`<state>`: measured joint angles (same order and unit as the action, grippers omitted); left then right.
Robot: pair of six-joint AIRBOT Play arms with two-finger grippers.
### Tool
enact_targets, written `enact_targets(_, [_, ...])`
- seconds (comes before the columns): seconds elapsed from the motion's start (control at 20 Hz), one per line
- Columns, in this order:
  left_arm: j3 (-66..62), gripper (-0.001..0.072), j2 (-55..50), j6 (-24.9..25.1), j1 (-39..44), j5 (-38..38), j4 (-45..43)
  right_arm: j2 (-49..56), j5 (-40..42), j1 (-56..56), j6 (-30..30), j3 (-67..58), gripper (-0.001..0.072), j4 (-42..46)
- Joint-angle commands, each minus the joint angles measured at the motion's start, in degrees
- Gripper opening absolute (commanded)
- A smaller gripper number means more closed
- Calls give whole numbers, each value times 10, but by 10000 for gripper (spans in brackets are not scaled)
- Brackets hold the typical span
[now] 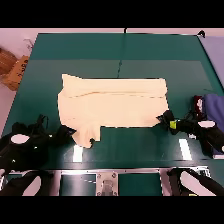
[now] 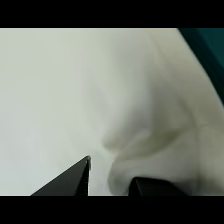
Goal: Fold the shirts.
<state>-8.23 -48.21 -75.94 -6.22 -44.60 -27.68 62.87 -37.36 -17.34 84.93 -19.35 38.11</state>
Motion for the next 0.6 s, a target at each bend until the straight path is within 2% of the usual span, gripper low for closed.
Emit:
enact_targets(0.0, [5,479,0,16,57,50,47,7,12,9,0,-8,316,-1])
enact_targets(0.05, [5,393,0,14,85,70,51,7,8,8,0,-8,241,-1])
enact_targets(0.1, [4,188,0,15,105,81,54,7,3,8,-1,-8,209,0])
enact_targets(0.15, [0,38,0,19,109,76,52,7,-7,8,-1,-11,171,7])
enact_targets(0.2, [-9,25,0,31,108,69,48,6,-19,8,-1,-17,99,26])
enact_targets(0.35, [-70,24,0,12,106,3,-43,6,-74,3,-1,-38,17,82])
enact_targets(0.55, [-206,23,0,-63,106,-128,-218,4,-140,-24,0,-61,17,126])
